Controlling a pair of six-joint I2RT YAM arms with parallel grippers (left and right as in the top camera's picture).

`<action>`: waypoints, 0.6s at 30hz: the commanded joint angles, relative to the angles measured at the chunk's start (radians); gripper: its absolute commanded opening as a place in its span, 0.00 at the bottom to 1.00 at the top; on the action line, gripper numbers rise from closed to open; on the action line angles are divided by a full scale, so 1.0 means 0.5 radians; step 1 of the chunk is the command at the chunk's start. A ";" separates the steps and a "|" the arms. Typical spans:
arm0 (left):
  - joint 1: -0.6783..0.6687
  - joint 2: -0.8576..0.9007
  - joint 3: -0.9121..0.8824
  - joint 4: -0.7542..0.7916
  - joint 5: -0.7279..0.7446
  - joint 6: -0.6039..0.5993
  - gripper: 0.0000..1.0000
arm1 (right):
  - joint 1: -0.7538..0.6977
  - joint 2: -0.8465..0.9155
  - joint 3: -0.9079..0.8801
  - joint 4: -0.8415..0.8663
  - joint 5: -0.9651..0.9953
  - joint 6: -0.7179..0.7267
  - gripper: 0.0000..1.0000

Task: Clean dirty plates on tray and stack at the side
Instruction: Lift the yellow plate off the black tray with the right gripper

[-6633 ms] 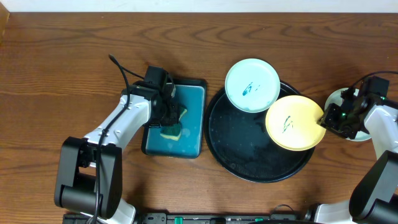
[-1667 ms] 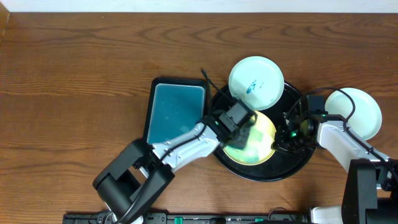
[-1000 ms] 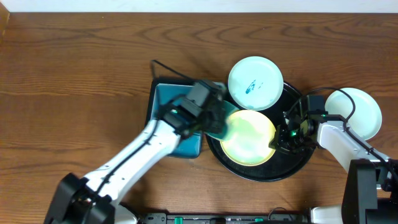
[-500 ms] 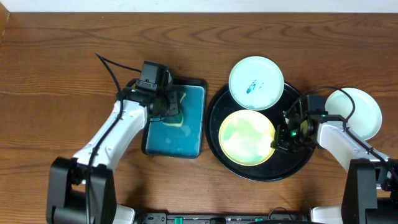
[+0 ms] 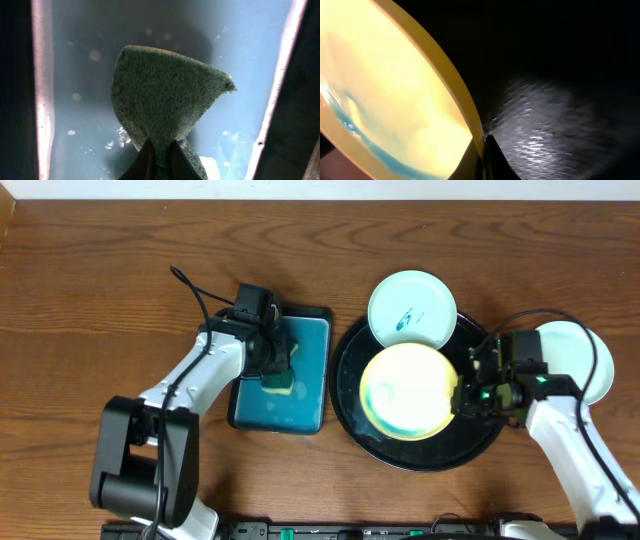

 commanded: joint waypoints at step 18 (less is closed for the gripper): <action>0.007 0.041 -0.027 -0.021 -0.005 0.040 0.08 | 0.015 -0.227 0.256 0.008 0.868 0.057 0.01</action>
